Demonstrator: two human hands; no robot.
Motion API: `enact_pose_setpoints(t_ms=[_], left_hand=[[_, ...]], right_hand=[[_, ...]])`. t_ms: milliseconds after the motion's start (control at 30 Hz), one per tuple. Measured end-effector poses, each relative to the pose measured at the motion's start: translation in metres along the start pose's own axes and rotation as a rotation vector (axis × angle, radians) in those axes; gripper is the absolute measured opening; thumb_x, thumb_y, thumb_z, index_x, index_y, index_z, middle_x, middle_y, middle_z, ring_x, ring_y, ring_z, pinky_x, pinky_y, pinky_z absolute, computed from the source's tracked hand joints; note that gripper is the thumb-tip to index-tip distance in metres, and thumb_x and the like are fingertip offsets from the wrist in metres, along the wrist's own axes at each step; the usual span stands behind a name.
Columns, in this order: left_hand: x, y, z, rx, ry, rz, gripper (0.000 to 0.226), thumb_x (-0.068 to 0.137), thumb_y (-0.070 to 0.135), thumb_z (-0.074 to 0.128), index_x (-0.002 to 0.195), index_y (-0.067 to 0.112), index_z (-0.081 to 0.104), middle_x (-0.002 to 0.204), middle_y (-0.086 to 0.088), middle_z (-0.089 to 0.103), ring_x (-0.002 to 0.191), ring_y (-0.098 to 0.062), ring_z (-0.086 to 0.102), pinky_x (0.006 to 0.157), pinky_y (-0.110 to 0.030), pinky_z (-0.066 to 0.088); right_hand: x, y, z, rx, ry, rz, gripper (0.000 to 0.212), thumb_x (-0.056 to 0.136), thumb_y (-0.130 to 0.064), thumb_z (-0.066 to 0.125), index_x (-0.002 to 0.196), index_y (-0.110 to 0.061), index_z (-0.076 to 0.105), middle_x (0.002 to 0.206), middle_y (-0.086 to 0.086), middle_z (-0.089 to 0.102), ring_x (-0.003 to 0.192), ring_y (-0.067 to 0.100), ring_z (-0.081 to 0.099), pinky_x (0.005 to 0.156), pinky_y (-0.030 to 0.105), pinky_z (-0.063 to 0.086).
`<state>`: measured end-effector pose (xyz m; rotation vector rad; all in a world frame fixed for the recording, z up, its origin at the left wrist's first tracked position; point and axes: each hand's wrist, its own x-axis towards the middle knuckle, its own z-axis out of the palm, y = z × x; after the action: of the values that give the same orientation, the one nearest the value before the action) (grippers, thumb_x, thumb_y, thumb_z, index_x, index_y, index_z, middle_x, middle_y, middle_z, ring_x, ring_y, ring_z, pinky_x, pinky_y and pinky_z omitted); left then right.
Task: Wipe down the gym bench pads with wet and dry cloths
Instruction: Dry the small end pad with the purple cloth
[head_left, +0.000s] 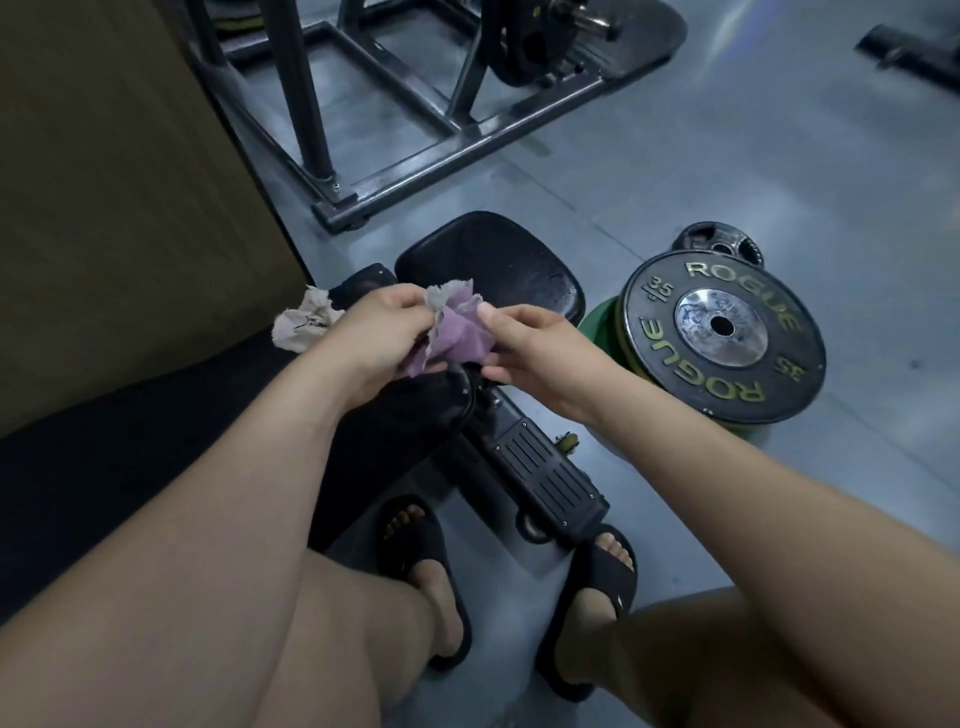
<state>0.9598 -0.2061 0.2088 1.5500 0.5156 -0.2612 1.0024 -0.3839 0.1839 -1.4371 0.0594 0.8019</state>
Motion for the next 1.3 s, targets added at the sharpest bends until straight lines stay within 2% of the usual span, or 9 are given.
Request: enact_pose_setpoints(t_ms=[167,400,667,767,867,967,1067,1200,1300], left_hand=[[0.015,0.005,0.008,-0.038,0.031,-0.050,0.024,0.096,0.002,0.044,0.096,0.014,0.065,0.088,-0.009,0.070,0.079,-0.020,0.072,0.077,-0.041,0.062],[0.023,0.009,0.018,-0.020,-0.011,-0.014,0.029,0.095,-0.001,0.046,0.074,0.017,0.055,0.056,0.003,0.055,0.055,-0.013,0.058,0.062,-0.032,0.049],[0.033,0.012,0.022,-0.216,-0.004,-0.080,0.018,0.088,0.012,0.049,0.073,0.021,0.052,0.071,-0.004,0.051,0.060,-0.023,0.058,0.055,-0.031,0.049],[0.032,0.016,0.028,-0.275,-0.032,-0.052,0.018,0.097,0.013,0.044,0.085,0.020,0.056,0.070,-0.001,0.056,0.058,-0.018,0.062,0.052,-0.030,0.052],[0.034,0.018,0.034,-0.274,0.008,-0.056,0.012,0.102,0.022,0.047,0.104,0.020,0.059,0.080,-0.002,0.064,0.067,-0.021,0.068,0.055,-0.036,0.056],[0.033,0.017,0.036,-0.219,-0.023,-0.213,0.025,0.101,0.039,0.054,0.111,0.016,0.059,0.098,-0.010,0.070,0.079,-0.028,0.074,0.066,-0.040,0.060],[0.030,0.016,0.038,-0.176,-0.117,-0.182,0.005,0.096,0.013,0.055,0.099,0.015,0.057,0.091,-0.009,0.061,0.074,-0.023,0.065,0.073,-0.039,0.058],[0.033,0.014,0.037,-0.173,-0.073,-0.049,0.037,0.091,-0.006,0.056,0.120,0.016,0.060,0.104,-0.011,0.058,0.087,-0.025,0.057,0.085,-0.041,0.052],[0.033,0.014,0.037,-0.172,-0.127,0.035,0.051,0.090,-0.014,0.052,0.129,0.019,0.058,0.105,-0.008,0.060,0.088,-0.019,0.062,0.078,-0.038,0.055]], right_hand=[[0.006,-0.003,-0.009,0.003,0.097,-0.054,0.021,0.089,0.007,0.067,0.103,-0.008,0.065,0.090,0.008,0.067,0.074,0.016,0.062,0.075,0.028,0.053],[0.006,-0.010,-0.031,-0.096,0.008,-0.114,0.018,0.094,-0.004,0.062,0.081,-0.015,0.067,0.089,0.003,0.065,0.088,0.017,0.061,0.087,0.030,0.054],[0.002,-0.006,-0.042,-0.311,0.079,-0.165,0.016,0.093,-0.023,0.068,0.079,-0.017,0.063,0.085,0.002,0.071,0.086,0.015,0.067,0.088,0.035,0.059],[0.003,-0.006,-0.043,-0.356,0.111,-0.174,0.020,0.090,-0.026,0.077,0.102,-0.017,0.064,0.092,0.006,0.074,0.084,0.019,0.071,0.082,0.034,0.058],[-0.001,-0.009,-0.044,-0.419,0.104,-0.189,0.011,0.091,-0.025,0.076,0.093,-0.017,0.070,0.072,-0.004,0.064,0.066,0.009,0.060,0.072,0.025,0.050],[-0.001,-0.008,-0.046,-0.279,0.090,-0.167,0.009,0.090,-0.010,0.073,0.087,-0.014,0.065,0.077,0.008,0.061,0.077,0.022,0.058,0.086,0.045,0.054],[0.000,-0.008,-0.051,-0.218,0.123,-0.151,0.021,0.089,-0.005,0.069,0.103,-0.016,0.058,0.081,0.010,0.062,0.083,0.026,0.060,0.099,0.060,0.052],[-0.005,-0.010,-0.054,-0.370,0.143,-0.199,0.042,0.091,-0.015,0.073,0.124,-0.023,0.049,0.090,0.004,0.063,0.078,0.015,0.061,0.081,0.036,0.055],[-0.004,-0.011,-0.048,-0.252,0.212,-0.154,0.048,0.075,-0.048,0.078,0.113,-0.023,0.063,0.094,0.002,0.069,0.093,0.022,0.070,0.096,0.047,0.056]])
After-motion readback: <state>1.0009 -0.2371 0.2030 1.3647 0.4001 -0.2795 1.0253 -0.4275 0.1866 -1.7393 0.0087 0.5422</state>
